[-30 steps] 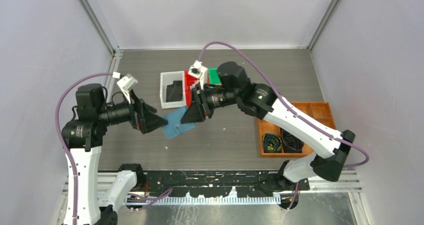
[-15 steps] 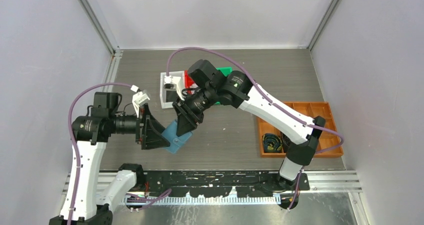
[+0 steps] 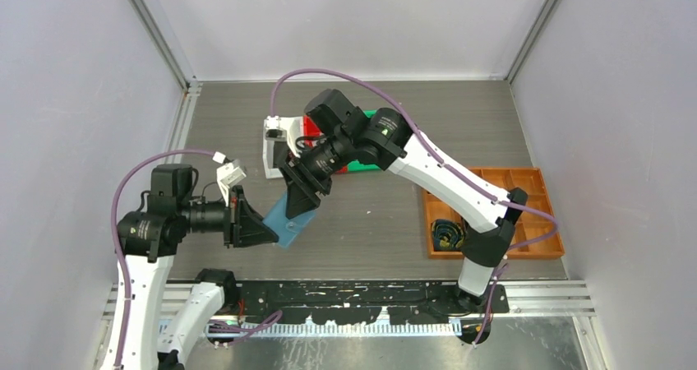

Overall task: Take the credit cards out of the card holder
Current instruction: Pick up the card holder from the center of the board.

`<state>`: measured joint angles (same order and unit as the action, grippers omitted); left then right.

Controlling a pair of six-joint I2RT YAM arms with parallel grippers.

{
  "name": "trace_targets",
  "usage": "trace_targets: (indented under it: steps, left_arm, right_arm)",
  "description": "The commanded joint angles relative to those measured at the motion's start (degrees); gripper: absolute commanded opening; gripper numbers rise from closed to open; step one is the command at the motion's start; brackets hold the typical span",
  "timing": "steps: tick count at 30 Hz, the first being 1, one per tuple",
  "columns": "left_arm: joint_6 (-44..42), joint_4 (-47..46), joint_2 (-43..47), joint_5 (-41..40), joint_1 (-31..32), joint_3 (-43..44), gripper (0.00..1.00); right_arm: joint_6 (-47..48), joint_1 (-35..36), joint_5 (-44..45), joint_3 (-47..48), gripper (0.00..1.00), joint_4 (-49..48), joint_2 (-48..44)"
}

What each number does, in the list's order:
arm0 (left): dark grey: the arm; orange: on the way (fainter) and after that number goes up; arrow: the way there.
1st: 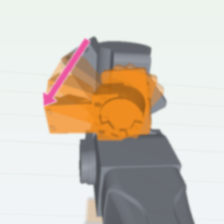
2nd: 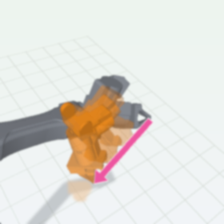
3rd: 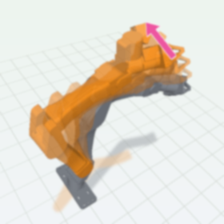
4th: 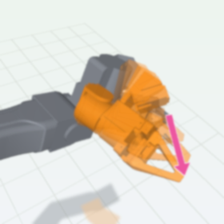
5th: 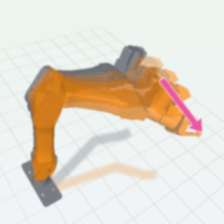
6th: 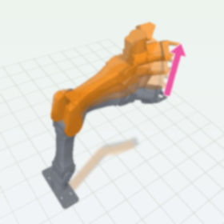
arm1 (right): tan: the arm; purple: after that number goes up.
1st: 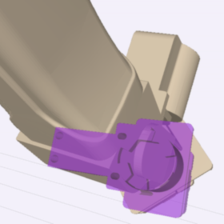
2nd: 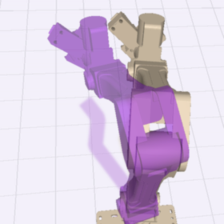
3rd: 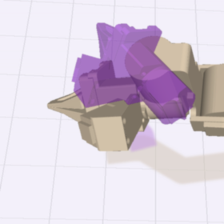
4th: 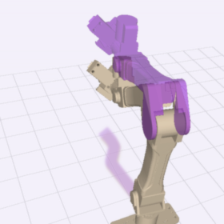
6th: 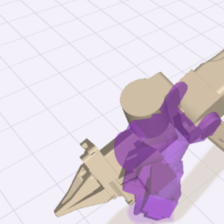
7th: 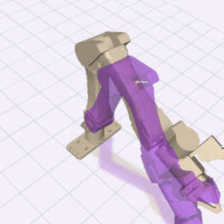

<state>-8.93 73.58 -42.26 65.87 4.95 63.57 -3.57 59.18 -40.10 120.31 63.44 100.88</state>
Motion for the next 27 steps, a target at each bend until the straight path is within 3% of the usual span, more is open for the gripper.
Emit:
trace_targets:
  steps: [1,3,6,11,14,21,24,27]
  left_arm:
    - [9.11,-12.75,2.44,-2.71,0.25,-1.2,0.08]
    - [14.48,-17.76,3.56,-3.32,0.25,-1.86,0.04]
    - [22.58,-24.35,4.76,-3.14,0.24,-2.89,0.01]
    - [30.13,-30.79,5.17,-3.37,0.24,-3.61,0.0]
    - [30.45,-30.82,4.57,-2.75,0.24,-3.85,0.0]
    - [30.73,-29.88,5.74,-2.4,0.23,-4.06,0.0]
    - [31.06,-29.72,6.05,-1.07,0.25,-4.18,0.0]
    - [31.42,-29.73,6.36,0.4,0.24,-3.99,0.0]
  right_arm:
    - [-6.42,-0.15,-0.7,-6.31,0.59,-12.5,-5.88]
    - [-12.2,-1.13,-1.53,-14.42,0.67,-21.72,-10.49]
    - [-23.47,-3.33,-2.81,-28.54,0.71,-39.33,-18.54]
    - [-39.7,-5.3,-1.77,-44.18,0.62,-64.48,-26.74]
    - [-42.87,-5.33,-0.81,-44.68,0.58,-67.85,-26.82]
    - [-45.12,-5.37,0.19,-43.67,0.6,-71.25,-24.85]
    - [-45.78,-5.37,1.38,-43.2,0.54,-71.21,-23.56]
    - [-45.49,-5.33,2.49,-42.3,0.56,-70.12,-22.32]
